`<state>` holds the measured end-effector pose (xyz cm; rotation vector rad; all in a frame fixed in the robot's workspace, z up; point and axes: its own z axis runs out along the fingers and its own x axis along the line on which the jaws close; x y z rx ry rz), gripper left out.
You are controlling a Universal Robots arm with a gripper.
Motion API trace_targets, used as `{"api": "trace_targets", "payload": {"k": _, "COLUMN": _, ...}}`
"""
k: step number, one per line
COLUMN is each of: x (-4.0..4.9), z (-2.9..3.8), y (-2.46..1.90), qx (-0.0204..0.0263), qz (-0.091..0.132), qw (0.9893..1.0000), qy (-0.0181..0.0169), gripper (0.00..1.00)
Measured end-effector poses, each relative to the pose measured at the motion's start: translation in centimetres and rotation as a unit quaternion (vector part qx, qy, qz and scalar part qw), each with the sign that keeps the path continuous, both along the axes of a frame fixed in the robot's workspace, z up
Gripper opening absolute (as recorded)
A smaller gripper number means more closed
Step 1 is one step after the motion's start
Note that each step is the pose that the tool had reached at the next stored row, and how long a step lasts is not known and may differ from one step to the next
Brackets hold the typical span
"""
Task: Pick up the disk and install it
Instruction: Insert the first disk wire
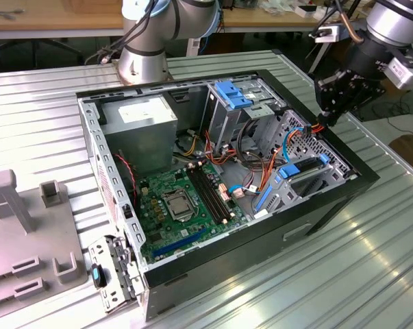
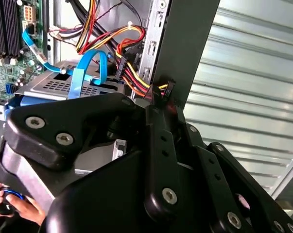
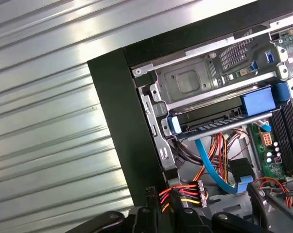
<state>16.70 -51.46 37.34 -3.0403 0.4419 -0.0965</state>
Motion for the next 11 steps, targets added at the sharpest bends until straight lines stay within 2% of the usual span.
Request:
{"api": "trace_targets", "payload": {"k": 1, "x": 0.01, "z": -0.02, "y": 0.02, "qx": -0.0002, "qz": 0.008, "qw": 1.0, "qy": -0.0016, "gripper": 0.25}}
{"api": "trace_targets", "payload": {"k": 6, "x": 0.03, "z": -0.18, "y": 0.08, "qx": -0.0036, "qz": 0.045, "qw": 0.9989, "qy": -0.0101, "gripper": 0.25}}
{"api": "trace_targets", "payload": {"k": 9, "x": 0.03, "z": -0.25, "y": 0.1, "qx": -0.0055, "qz": 0.052, "qw": 0.9985, "qy": -0.0158, "gripper": 0.25}}
{"api": "trace_targets", "payload": {"k": 11, "x": 0.0, "z": -0.26, "y": 0.11, "qx": -0.0056, "qz": 0.052, "qw": 0.9985, "qy": -0.0166, "gripper": 0.25}}
